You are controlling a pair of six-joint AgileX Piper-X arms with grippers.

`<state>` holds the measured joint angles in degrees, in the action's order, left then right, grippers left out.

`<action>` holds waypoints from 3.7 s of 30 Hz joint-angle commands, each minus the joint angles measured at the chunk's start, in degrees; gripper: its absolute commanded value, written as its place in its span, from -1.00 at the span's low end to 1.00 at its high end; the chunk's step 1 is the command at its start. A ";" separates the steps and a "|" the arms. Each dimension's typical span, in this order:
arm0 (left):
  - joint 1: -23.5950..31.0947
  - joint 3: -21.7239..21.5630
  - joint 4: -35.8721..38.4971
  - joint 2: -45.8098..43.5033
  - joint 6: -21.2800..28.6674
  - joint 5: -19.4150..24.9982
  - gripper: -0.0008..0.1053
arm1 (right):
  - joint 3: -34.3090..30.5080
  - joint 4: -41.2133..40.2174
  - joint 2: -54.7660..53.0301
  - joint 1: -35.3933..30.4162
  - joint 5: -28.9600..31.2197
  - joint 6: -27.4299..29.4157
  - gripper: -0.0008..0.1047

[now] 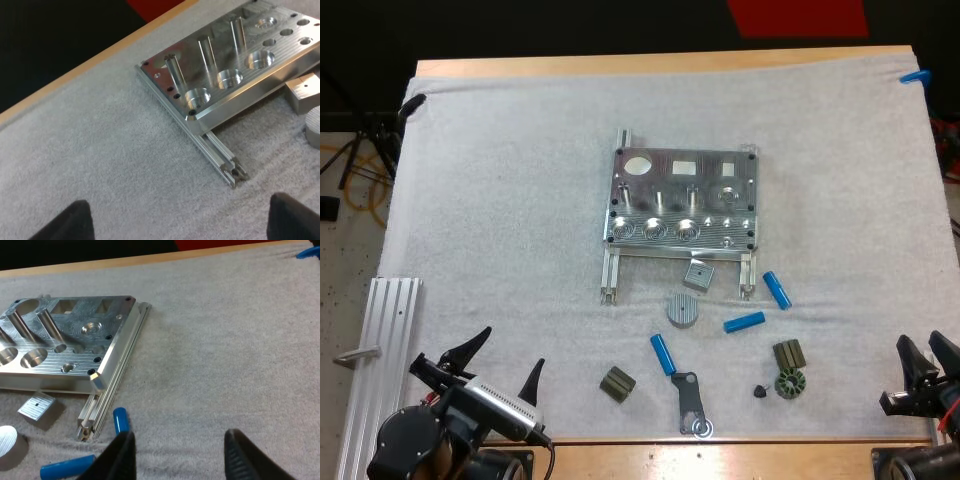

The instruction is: Load cells from right to left

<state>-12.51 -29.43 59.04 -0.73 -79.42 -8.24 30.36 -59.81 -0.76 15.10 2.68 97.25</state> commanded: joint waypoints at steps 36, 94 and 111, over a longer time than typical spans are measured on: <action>-4.55 -24.23 10.94 36.79 26.86 -10.04 0.33 | 24.73 -22.06 32.27 -0.25 -30.98 1.96 -0.20; -33.52 -24.07 -5.92 92.21 63.13 -0.55 0.33 | 25.70 -23.67 38.78 7.43 -42.36 4.64 -0.20; -31.46 -24.07 -11.11 97.91 65.37 0.28 -0.04 | 25.70 -23.67 38.78 7.43 -39.76 4.64 -0.20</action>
<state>-44.38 -53.54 49.19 96.35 -14.95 -9.37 55.64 -83.13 38.05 22.45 -36.92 101.06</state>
